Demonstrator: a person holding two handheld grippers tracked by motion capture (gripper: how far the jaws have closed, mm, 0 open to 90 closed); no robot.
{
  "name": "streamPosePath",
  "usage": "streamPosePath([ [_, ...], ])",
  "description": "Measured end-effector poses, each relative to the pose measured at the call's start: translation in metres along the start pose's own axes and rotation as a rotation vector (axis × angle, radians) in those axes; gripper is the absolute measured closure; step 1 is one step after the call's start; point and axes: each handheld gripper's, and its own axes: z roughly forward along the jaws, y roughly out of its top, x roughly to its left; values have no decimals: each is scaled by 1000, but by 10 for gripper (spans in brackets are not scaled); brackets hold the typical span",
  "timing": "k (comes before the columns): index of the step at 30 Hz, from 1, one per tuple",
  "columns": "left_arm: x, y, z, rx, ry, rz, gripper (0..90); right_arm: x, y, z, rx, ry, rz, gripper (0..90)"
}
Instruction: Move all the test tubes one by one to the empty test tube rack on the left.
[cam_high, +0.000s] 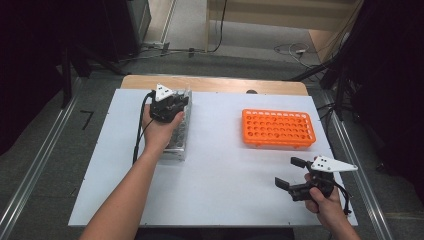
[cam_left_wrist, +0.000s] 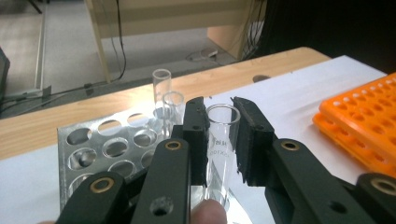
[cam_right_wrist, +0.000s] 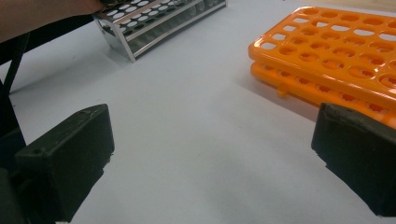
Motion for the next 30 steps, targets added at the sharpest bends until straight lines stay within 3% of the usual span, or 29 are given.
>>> streamPosePath([
  [8, 2, 0, 0, 27, -11, -7, 745, 0, 0, 1, 5, -4, -1, 0],
  [17, 1, 2, -4, 40, -21, -14, 647, -1, 0, 1, 6, -6, 3, 0],
  [20, -1, 3, -8, 49, -17, -20, 561, -1, 0, 1, 4, -5, 2, 0],
  [25, -5, 3, -17, 55, -66, -48, 393, -2, -1, 1, 6, -6, 0, 0],
  [30, -11, -1, -30, 55, -103, -42, 195, -3, -1, 2, 6, -9, 2, 0],
])
